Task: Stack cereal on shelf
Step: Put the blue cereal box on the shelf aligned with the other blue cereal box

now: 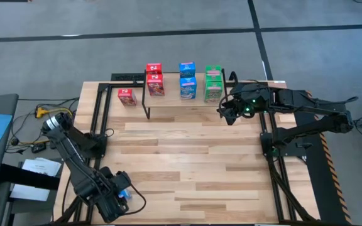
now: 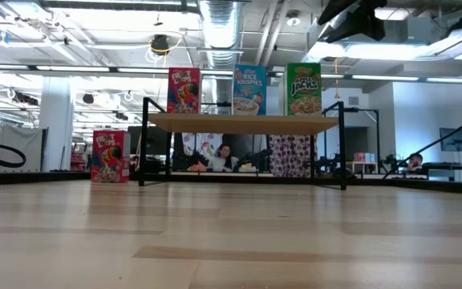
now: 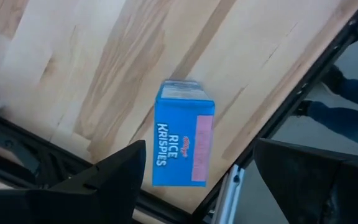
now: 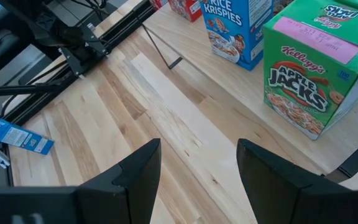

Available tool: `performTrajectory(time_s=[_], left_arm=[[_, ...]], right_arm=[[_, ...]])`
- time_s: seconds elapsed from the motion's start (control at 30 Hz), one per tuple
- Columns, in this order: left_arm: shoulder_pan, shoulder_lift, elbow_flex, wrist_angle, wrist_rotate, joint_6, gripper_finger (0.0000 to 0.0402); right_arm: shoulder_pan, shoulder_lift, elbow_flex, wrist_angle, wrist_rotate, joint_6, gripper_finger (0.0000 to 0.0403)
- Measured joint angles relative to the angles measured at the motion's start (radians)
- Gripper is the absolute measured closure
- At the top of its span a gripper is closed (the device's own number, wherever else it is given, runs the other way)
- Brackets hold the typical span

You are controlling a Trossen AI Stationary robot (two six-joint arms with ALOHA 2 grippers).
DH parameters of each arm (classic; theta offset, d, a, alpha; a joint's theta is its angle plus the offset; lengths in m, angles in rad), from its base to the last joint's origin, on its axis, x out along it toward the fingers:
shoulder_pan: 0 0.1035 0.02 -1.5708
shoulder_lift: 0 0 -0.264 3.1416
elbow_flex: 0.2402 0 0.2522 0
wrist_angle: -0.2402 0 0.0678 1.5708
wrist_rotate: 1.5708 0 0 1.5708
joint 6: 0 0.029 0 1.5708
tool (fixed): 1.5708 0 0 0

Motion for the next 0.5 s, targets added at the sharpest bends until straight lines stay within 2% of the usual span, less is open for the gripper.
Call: performTrajectory(time_s=[0.5], left_arm=[[-0.005, 0.0, -0.148, 0.137, 0.056, -0.005, 0.0115]], right_arm=[[0.0, 0.0, 0.0, 0.0, -0.001, 0.0, 0.0168]])
